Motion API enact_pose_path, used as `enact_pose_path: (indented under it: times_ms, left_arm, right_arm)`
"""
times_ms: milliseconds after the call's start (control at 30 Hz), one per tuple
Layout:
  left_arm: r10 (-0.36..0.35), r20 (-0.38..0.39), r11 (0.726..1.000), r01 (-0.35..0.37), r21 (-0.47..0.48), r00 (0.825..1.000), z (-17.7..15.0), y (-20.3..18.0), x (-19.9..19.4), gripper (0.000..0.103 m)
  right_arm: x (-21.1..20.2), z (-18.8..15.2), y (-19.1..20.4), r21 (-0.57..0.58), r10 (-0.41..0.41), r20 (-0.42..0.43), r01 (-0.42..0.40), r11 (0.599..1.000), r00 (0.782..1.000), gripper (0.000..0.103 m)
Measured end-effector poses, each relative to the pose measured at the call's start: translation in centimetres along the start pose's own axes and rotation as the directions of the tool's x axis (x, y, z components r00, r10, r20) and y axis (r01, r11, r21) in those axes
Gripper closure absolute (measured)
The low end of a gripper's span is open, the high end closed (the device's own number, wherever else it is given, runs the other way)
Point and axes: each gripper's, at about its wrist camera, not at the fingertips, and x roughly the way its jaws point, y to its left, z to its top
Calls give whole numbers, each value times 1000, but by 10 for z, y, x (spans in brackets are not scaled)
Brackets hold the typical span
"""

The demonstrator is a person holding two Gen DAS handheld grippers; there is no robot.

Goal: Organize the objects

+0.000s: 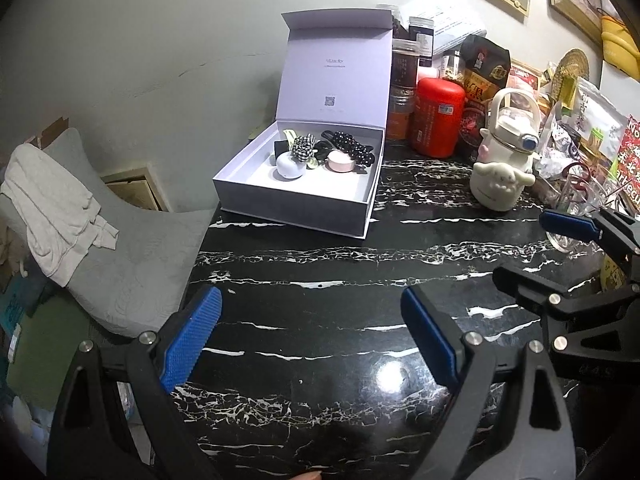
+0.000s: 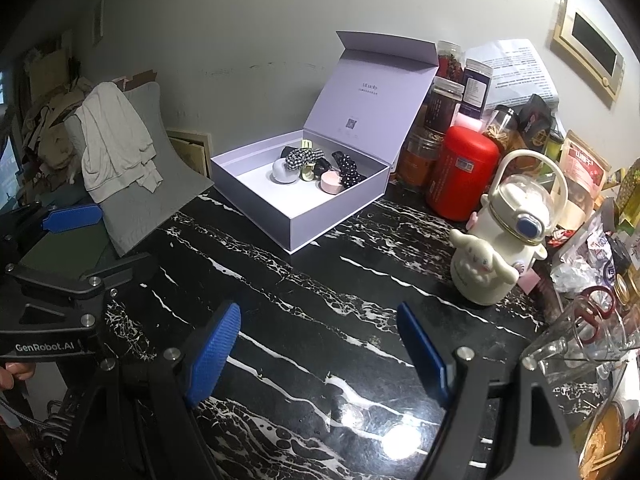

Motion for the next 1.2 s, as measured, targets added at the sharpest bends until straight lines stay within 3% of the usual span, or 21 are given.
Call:
enact_pose_path:
  times_ms: [1200]
  left_arm:
    - [-16,-57,998,19,55,998,-4,-8,11,12]
  right_arm:
    - [6,-1,-2,0,-12,-19,12,1000,1000,21]
